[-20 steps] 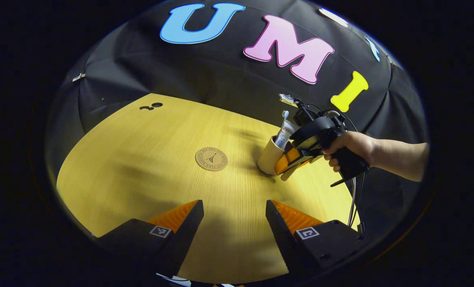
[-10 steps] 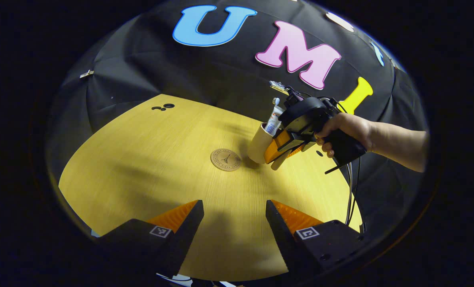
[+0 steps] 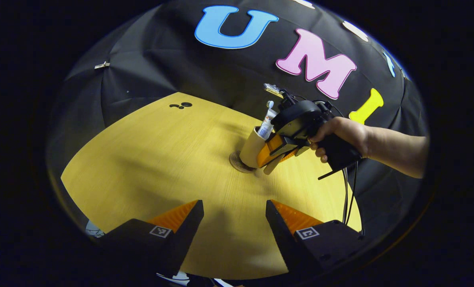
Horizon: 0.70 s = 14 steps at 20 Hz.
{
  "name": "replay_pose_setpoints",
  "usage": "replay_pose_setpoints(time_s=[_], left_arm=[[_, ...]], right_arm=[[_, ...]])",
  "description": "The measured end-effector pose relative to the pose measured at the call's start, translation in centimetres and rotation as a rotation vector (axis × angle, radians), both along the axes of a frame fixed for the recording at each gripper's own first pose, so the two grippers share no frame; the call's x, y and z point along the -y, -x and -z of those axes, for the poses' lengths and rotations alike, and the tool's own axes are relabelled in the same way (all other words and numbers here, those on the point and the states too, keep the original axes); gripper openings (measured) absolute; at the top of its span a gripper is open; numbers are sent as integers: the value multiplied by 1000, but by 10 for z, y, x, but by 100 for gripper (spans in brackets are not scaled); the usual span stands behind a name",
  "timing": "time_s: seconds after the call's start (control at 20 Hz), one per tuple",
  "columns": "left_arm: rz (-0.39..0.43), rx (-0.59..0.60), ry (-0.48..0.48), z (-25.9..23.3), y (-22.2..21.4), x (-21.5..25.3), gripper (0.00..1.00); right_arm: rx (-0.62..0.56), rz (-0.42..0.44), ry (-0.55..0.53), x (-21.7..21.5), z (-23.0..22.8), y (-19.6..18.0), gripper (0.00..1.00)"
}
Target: Put the toothbrush and toothpaste on the desktop into the cup, then pick up the cup and place it on the coaster on the desktop.
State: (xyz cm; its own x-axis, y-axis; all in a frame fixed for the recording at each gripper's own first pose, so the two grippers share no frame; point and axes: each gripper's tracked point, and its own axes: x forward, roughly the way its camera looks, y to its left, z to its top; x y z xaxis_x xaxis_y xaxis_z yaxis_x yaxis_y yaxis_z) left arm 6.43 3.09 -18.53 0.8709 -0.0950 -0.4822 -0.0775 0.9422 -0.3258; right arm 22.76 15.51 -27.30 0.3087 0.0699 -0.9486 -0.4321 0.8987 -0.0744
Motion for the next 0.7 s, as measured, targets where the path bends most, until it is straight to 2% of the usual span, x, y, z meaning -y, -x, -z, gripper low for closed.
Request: replay_pose_setpoints(time_s=[0.45,0.6,0.7], left_arm=[[-4,-11,4,4,7,0,98],[3,-7,-1,3,9,2,98],[12,-3,-9,1,9,4,98]], right_arm=[[2,-7,23,-8,9,2,34],[-1,1,-23,-10,-3,9,43],[-9,5,-73,-17,-10,15,59]])
